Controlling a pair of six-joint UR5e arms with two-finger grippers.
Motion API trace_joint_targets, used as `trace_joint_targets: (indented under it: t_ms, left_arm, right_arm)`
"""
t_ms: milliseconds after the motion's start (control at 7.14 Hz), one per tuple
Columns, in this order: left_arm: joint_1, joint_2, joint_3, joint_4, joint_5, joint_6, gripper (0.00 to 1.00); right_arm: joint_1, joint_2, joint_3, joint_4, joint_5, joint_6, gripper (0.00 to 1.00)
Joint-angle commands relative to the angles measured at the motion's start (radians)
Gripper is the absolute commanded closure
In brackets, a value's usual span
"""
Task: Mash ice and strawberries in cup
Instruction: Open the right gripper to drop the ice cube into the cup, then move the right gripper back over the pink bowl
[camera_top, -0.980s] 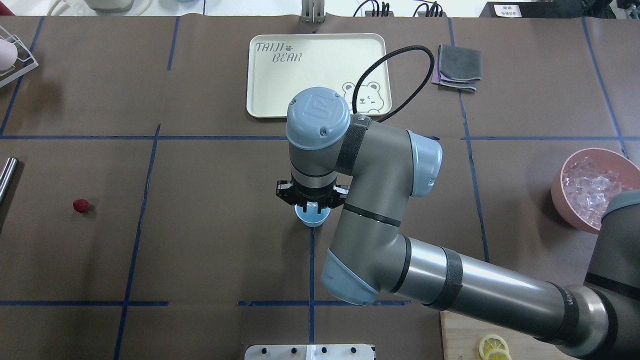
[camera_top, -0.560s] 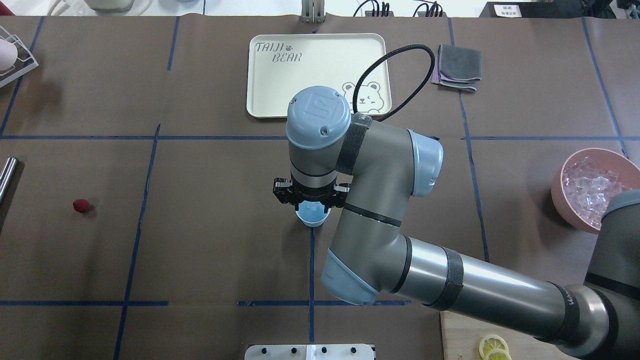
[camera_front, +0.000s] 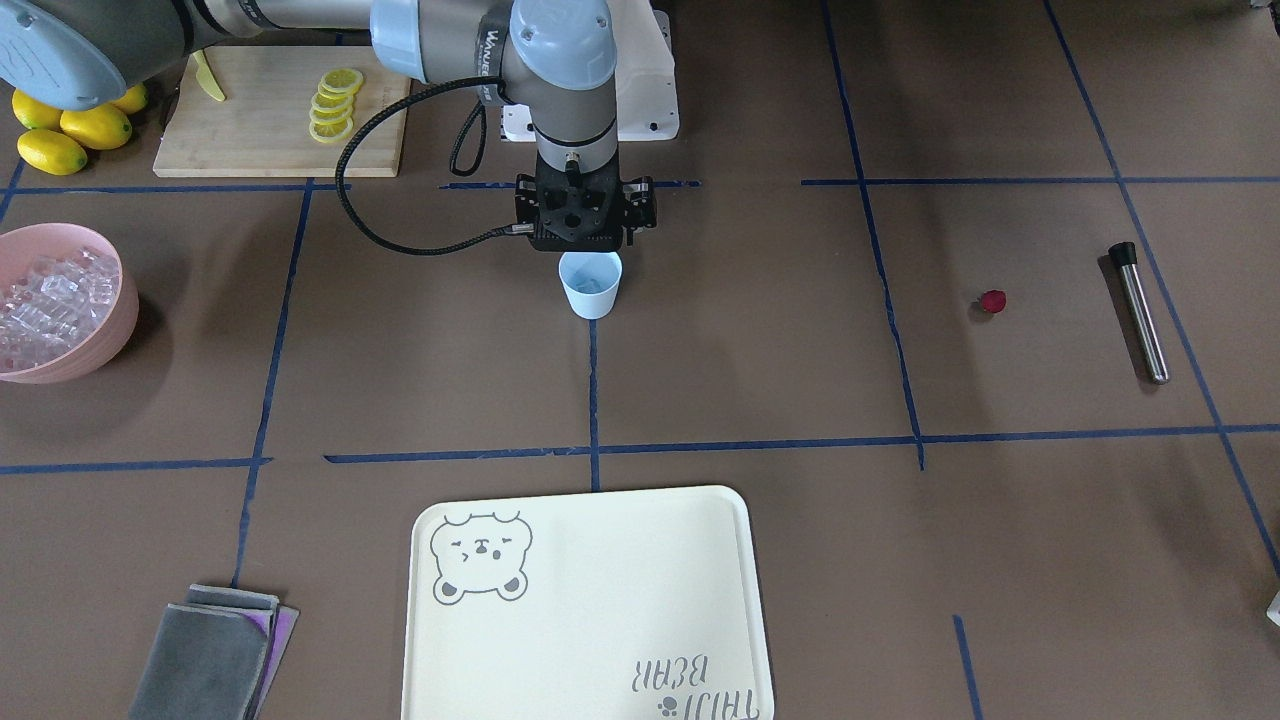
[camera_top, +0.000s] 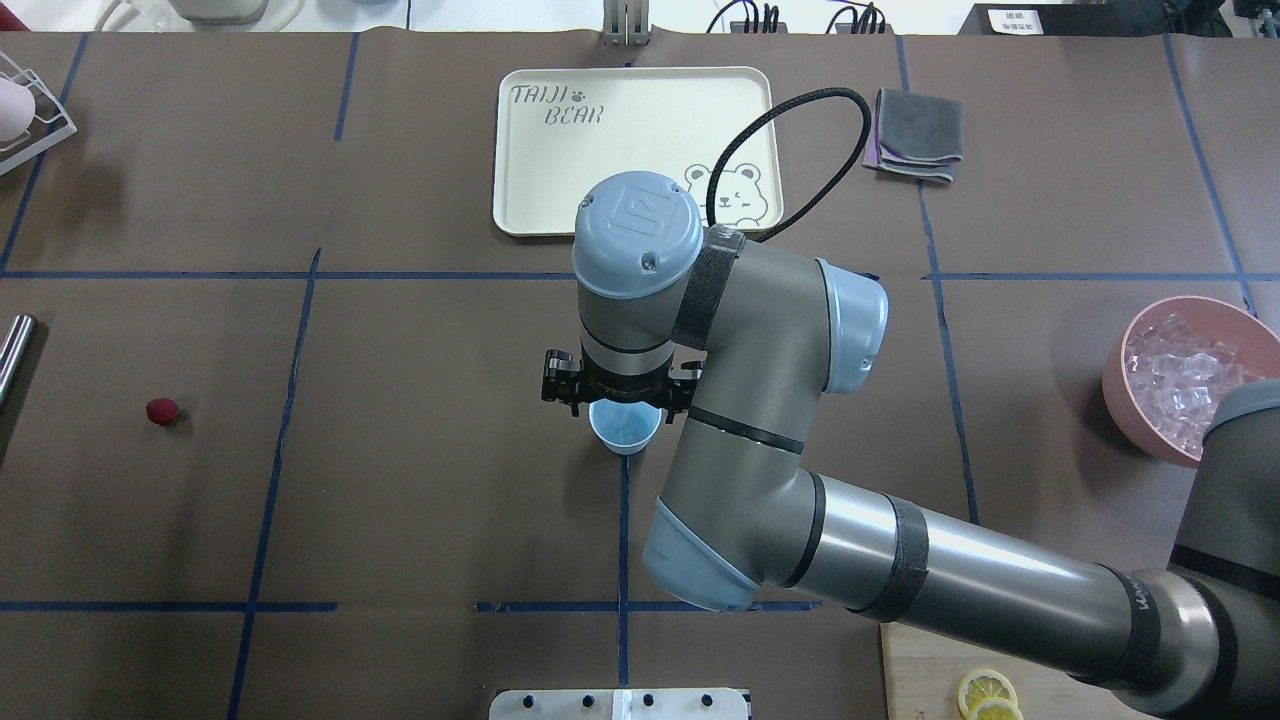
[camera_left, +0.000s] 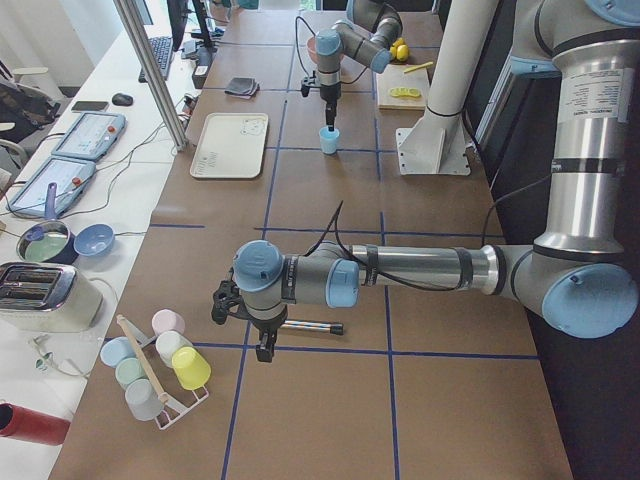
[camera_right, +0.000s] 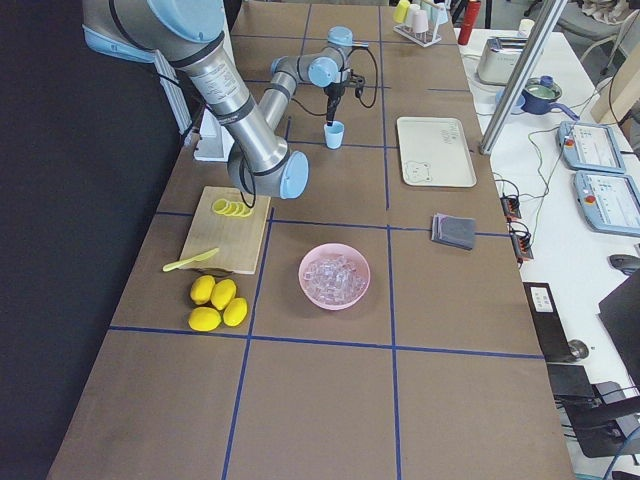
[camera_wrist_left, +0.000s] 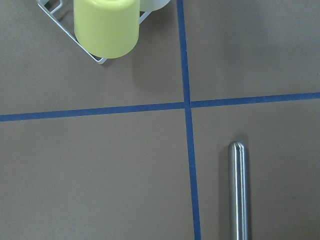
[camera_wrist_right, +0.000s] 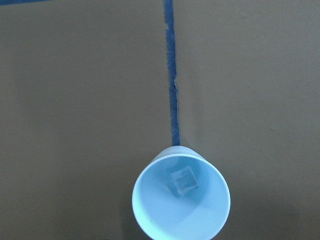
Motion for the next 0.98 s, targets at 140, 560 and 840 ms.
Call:
trace_joint_targets:
  t_ms: [140,560,840]
  left_arm:
    - [0.0,-0.005,0.002,0.0,0.0,0.0,0.0]
    - [0.0,-0.008,0.003,0.002,0.0,-0.002,0.0]
    - [0.0,-0.007,0.002,0.0,0.0,-0.002,0.0]
  right_arm:
    - [0.003,-0.002,0.028,0.016,-0.002,-0.002,0.01]
    - [0.092,-0.115,0.161,0.02,0.002,-0.003,0.01]
    - [0.185,-0.346,0.418,0.02,0.005,-0.076,0.01]
